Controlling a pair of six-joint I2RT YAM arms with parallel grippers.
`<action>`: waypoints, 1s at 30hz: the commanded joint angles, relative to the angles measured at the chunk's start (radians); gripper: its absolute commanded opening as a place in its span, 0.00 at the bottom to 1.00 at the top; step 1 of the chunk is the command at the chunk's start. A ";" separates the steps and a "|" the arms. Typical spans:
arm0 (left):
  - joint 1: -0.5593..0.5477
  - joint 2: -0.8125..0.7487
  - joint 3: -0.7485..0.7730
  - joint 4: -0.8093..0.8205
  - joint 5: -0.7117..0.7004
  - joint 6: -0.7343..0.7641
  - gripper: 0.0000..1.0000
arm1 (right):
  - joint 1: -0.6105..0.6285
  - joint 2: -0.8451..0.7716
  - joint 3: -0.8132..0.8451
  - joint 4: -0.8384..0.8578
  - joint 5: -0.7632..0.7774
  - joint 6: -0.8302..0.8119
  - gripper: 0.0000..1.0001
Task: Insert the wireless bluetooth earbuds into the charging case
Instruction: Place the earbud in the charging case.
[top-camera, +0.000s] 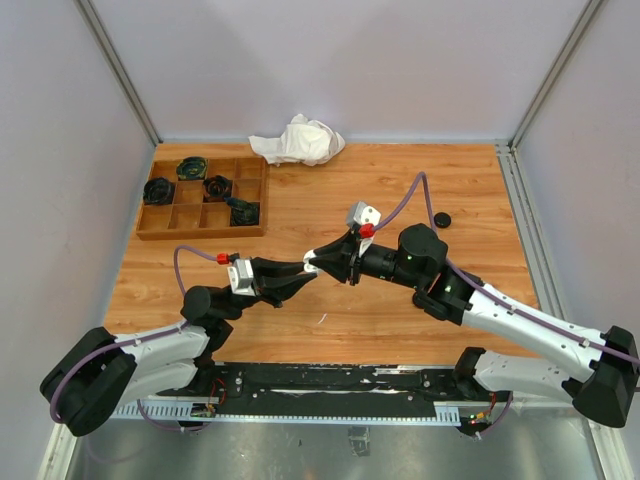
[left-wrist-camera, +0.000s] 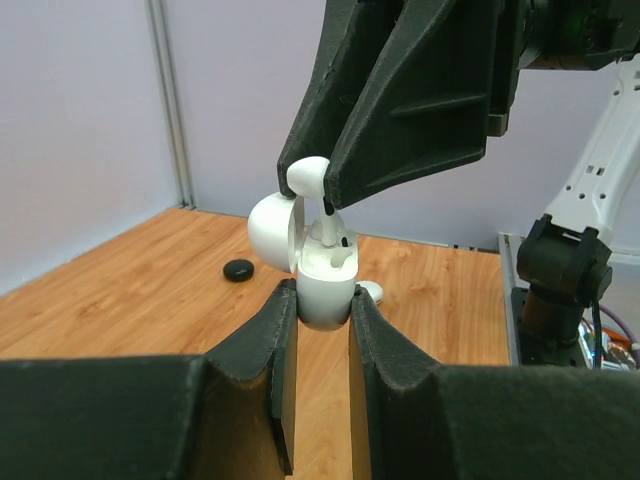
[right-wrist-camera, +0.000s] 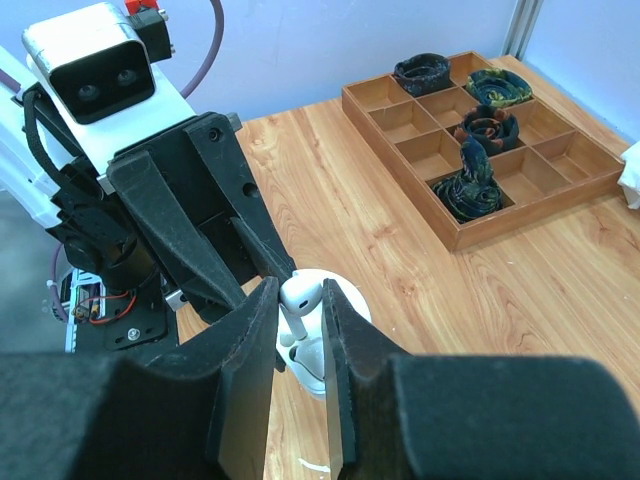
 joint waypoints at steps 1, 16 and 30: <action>-0.006 -0.013 0.016 0.052 -0.004 -0.011 0.00 | 0.022 -0.015 0.003 0.040 -0.021 -0.016 0.23; -0.006 -0.017 0.011 0.054 -0.033 -0.013 0.00 | 0.033 -0.017 -0.005 0.024 -0.027 -0.012 0.24; -0.006 0.002 0.016 0.076 -0.038 -0.026 0.00 | 0.044 -0.007 -0.004 0.033 -0.031 -0.014 0.24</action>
